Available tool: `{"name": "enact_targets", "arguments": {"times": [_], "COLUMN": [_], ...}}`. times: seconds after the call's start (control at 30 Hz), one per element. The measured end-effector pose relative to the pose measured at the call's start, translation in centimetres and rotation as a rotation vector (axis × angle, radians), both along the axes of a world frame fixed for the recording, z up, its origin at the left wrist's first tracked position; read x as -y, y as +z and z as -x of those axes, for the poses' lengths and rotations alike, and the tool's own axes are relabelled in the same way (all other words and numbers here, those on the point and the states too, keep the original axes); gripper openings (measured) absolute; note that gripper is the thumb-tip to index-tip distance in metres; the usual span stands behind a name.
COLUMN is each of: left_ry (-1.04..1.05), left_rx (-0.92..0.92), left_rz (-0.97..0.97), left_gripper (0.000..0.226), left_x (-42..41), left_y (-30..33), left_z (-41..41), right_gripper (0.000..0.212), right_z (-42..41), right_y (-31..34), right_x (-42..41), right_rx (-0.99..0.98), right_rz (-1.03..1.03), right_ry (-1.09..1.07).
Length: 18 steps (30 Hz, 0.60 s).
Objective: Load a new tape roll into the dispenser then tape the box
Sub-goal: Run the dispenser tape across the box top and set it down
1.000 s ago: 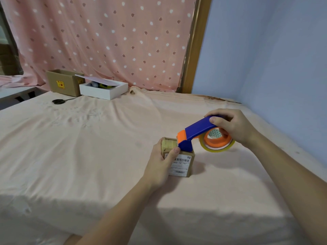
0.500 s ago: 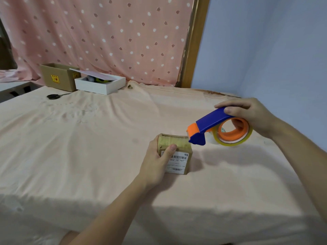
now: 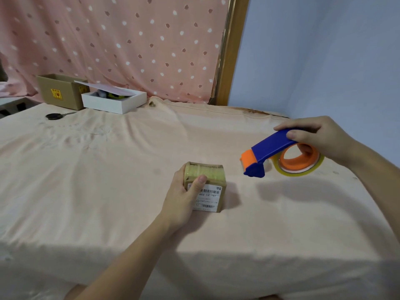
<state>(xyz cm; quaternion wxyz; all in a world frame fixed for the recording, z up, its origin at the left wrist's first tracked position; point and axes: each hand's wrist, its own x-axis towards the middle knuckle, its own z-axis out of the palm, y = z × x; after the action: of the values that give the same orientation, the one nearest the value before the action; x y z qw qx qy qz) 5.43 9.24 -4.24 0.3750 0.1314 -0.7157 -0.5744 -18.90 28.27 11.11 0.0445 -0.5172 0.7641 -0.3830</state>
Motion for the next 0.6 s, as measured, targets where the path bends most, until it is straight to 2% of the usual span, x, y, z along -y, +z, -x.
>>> {"name": "enact_targets", "arguments": {"times": [0.13, 0.27, 0.4, 0.6], "left_ry": [0.014, 0.016, -0.008, -0.005], "left_rx": [0.006, 0.004, 0.008, 0.002], "left_rz": [-0.002, -0.011, -0.026, -0.032], "left_gripper": [0.020, 0.005, 0.014, 0.008], "left_x": [0.0, 0.3, 0.0, 0.0], "left_y": [-0.1, -0.2, 0.1, 0.1], "left_z": [0.0, -0.2, -0.3, -0.3], "right_gripper": [0.022, 0.019, 0.021, 0.017], "right_z": [-0.2, -0.4, -0.7, -1.1], "right_y": [0.0, -0.7, -1.7, -2.4], "right_x": [0.4, 0.9, 1.3, 2.1], "right_rx": [-0.048, -0.073, -0.061, -0.044], "right_rz": [-0.051, -0.087, -0.105, -0.146], "right_ry": [0.000, -0.010, -0.011, 0.008]}}
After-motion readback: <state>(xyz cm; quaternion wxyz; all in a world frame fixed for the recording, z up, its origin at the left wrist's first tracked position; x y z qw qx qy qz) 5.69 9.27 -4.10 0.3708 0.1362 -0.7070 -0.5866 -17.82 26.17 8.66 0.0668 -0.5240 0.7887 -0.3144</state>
